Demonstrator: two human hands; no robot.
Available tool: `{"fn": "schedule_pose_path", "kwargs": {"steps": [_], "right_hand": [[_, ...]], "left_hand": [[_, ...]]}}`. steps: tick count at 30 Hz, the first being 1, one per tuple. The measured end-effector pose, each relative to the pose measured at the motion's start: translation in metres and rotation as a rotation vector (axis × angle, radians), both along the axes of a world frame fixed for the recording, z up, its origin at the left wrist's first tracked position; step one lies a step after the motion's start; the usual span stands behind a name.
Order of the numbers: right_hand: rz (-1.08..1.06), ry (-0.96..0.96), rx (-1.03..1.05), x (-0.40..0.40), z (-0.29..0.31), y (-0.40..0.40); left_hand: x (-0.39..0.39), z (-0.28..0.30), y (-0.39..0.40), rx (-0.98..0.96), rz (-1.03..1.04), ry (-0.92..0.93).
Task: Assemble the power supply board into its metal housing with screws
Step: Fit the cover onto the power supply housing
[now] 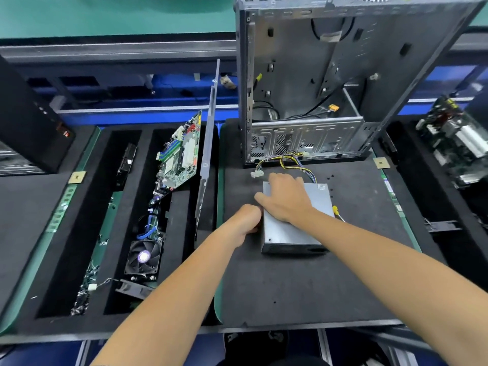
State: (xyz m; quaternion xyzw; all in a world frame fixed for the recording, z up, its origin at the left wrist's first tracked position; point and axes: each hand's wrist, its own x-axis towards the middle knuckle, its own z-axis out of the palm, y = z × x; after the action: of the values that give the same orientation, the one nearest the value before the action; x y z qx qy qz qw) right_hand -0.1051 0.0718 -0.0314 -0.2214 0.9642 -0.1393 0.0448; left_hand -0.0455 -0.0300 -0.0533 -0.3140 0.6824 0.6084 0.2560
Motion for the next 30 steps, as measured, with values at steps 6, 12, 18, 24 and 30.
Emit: {"fn": "schedule_pose_path", "kwargs": {"steps": [6, 12, 18, 24, 30], "right_hand": [[-0.056, -0.075, -0.213, -0.004, 0.007, 0.016], [-0.1, -0.089, -0.336, -0.01, 0.014, 0.028], [-0.172, -0.051, -0.438, -0.007, 0.026, 0.029], [-0.253, -0.2, -0.609, -0.024, 0.044, 0.03], [-0.125, -0.422, -0.504, -0.034, 0.059, 0.037]], "left_hand": [[0.004, 0.009, 0.001, 0.288, -0.027, 0.057], [0.013, 0.015, -0.002, 0.407, -0.172, 0.126], [0.01, 0.037, 0.015, 0.053, -0.166, 0.233], [-0.007, 0.078, -0.015, -0.179, -0.325, 0.431], [-0.027, 0.099, -0.028, -0.825, -0.794, 0.592]]}}
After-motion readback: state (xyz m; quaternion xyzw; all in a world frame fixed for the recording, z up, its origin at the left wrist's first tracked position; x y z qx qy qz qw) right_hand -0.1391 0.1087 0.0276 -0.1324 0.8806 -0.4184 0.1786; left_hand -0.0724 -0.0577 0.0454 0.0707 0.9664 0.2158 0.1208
